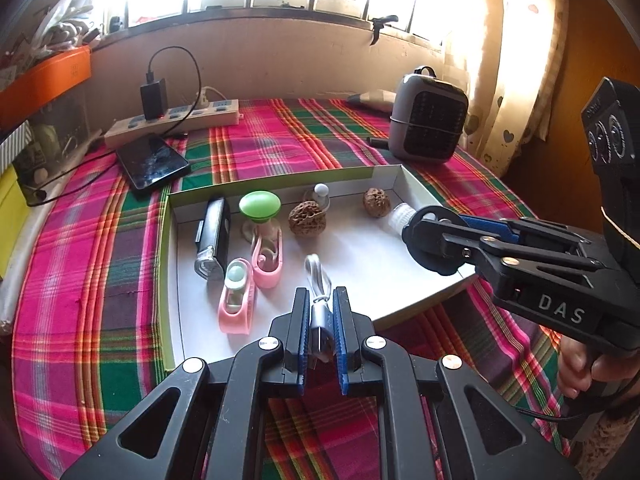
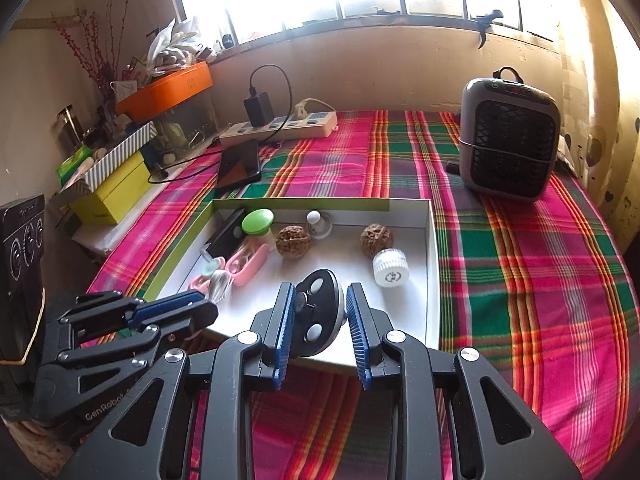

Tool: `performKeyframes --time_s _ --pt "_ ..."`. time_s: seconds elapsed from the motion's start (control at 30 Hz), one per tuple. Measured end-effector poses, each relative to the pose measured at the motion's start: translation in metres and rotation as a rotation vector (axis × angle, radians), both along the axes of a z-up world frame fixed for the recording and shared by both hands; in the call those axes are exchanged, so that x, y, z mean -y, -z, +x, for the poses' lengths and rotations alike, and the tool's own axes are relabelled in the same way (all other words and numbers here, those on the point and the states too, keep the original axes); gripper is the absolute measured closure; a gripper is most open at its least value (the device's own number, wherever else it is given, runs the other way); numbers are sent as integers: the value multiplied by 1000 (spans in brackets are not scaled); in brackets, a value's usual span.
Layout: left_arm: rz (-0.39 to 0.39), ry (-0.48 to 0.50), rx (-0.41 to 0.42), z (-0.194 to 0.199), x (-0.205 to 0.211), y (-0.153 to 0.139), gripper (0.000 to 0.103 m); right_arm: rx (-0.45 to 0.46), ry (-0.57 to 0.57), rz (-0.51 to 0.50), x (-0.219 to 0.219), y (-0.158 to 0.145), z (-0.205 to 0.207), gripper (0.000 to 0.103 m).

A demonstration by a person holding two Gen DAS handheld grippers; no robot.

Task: Organize objects
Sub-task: 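Lift the black disc and white cable and carry both over the box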

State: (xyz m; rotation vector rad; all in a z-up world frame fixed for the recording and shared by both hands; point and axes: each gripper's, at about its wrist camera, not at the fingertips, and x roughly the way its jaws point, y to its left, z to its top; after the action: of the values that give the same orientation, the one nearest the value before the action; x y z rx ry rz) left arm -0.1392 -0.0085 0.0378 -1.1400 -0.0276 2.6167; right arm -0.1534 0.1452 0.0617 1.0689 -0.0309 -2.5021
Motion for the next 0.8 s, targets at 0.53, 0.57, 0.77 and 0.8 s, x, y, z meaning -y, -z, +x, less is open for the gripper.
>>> performKeyframes --time_s 0.53,0.57,0.77,0.8 --pt "-3 -17 42 -19 5 15 94 48 -17 17 15 15 -33 75" --pt "1 -19 44 -20 6 16 94 50 -18 19 16 16 -35 75" --pt "10 -21 48 -23 10 17 94 54 -21 36 20 19 -41 75" --pt "11 -23 48 -23 10 17 94 55 -21 38 21 20 -42 75"
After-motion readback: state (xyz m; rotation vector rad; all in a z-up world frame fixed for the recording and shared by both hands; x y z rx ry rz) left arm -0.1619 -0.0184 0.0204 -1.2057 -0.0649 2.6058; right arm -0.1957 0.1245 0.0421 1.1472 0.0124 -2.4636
